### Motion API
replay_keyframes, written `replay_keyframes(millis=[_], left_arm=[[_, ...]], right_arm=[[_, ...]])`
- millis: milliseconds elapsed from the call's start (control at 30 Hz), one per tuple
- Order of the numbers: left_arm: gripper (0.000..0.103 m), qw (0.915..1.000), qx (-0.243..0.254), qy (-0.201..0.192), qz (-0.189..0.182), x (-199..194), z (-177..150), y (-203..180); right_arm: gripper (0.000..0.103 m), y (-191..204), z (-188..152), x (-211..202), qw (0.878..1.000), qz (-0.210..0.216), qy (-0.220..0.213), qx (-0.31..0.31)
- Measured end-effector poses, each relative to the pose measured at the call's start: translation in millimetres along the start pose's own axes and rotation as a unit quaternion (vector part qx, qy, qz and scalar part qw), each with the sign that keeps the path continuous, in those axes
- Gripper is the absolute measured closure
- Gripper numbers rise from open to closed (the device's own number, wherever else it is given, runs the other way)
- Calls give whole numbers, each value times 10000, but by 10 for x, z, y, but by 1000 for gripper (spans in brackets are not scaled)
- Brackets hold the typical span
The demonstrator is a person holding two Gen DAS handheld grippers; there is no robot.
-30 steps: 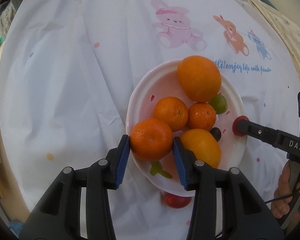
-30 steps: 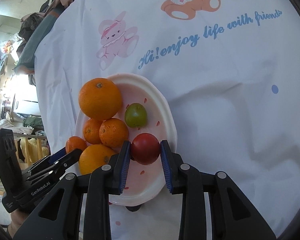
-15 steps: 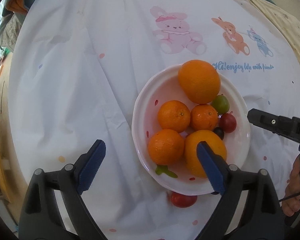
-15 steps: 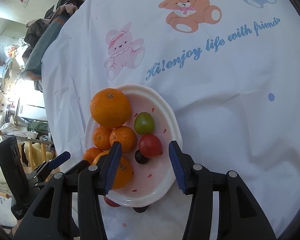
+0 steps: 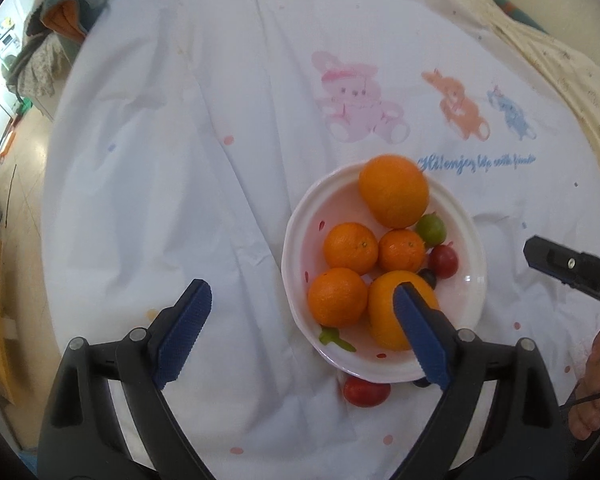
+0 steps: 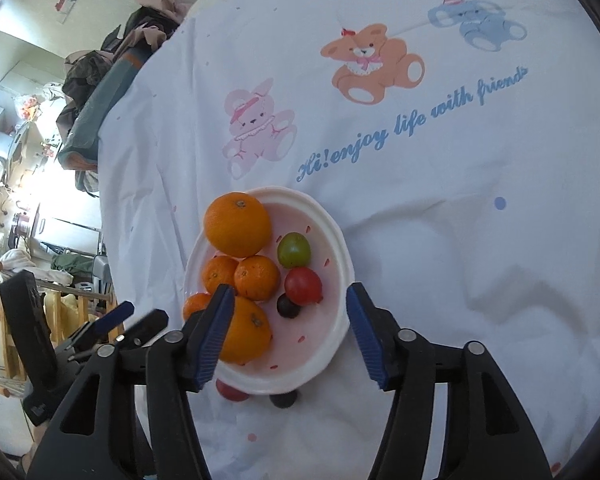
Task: Organize fruits
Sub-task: 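Lift both open grippers away from the pink bowl, then grasp the red plum beside the bowl with the left gripper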
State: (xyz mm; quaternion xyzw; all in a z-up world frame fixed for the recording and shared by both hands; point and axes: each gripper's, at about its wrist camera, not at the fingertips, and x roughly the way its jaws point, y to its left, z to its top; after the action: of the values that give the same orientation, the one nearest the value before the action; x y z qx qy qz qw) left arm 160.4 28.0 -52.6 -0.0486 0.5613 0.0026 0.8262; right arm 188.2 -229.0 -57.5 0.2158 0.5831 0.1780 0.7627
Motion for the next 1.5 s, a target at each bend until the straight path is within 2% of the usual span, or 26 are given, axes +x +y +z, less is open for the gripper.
replay_keyframes(millis=[167,267,333,467,567,667,767,900,967,1033,1167,1267,1400,1467,1500], left_arm=[[13,9989,243,-397,-49,-368,-68,-3],[13,9966,271,-780,51,-646,-195,80],[13,9962,253,-826,65,-724,-268,114],[13,9978,48,-650,-83,-735,-458,171],[13,9989,-33,-471,-82,-640,-594,142],[16,9990,116,-426,-97,-539,-702,74],[17,9988,391,-303,41,-371,-752,-25],[32,9981,600,124,-103,-93,-842,-168],[32,9964,765,329,-159,-1,-864,-267],[46,9936,960,543,-233,87,-887,-381],[47,9895,1260,681,-182,224,-897,-561],[47,9872,1440,686,15,310,-886,-633],[47,9867,1464,702,45,369,-867,-653],[53,9856,1540,698,71,387,-870,-669],[63,9845,1595,722,91,403,-876,-685]], right_arm=[[35,127,-168,-225,9991,-58,-244,-327],[34,151,-312,-354,9984,-68,-349,-438],[29,162,-441,-448,9978,-42,-426,-509],[27,215,-656,-630,9947,-94,-775,-668],[24,247,-794,-689,9937,-62,-868,-713],[24,215,-901,-666,9948,-143,-828,-575],[24,135,-925,-666,9961,-101,-814,-329],[23,45,-912,-732,9957,-48,-918,-132],[23,-3,-903,-748,9956,-12,-934,-11],[24,-66,-900,-757,9957,76,-913,151],[23,-158,-883,-765,9956,330,-816,311],[23,-194,-859,-755,9955,346,-790,382],[24,-201,-843,-716,9959,356,-728,404],[24,-197,-845,-698,9962,325,-698,395],[24,-197,-842,-685,9964,321,-677,393]])
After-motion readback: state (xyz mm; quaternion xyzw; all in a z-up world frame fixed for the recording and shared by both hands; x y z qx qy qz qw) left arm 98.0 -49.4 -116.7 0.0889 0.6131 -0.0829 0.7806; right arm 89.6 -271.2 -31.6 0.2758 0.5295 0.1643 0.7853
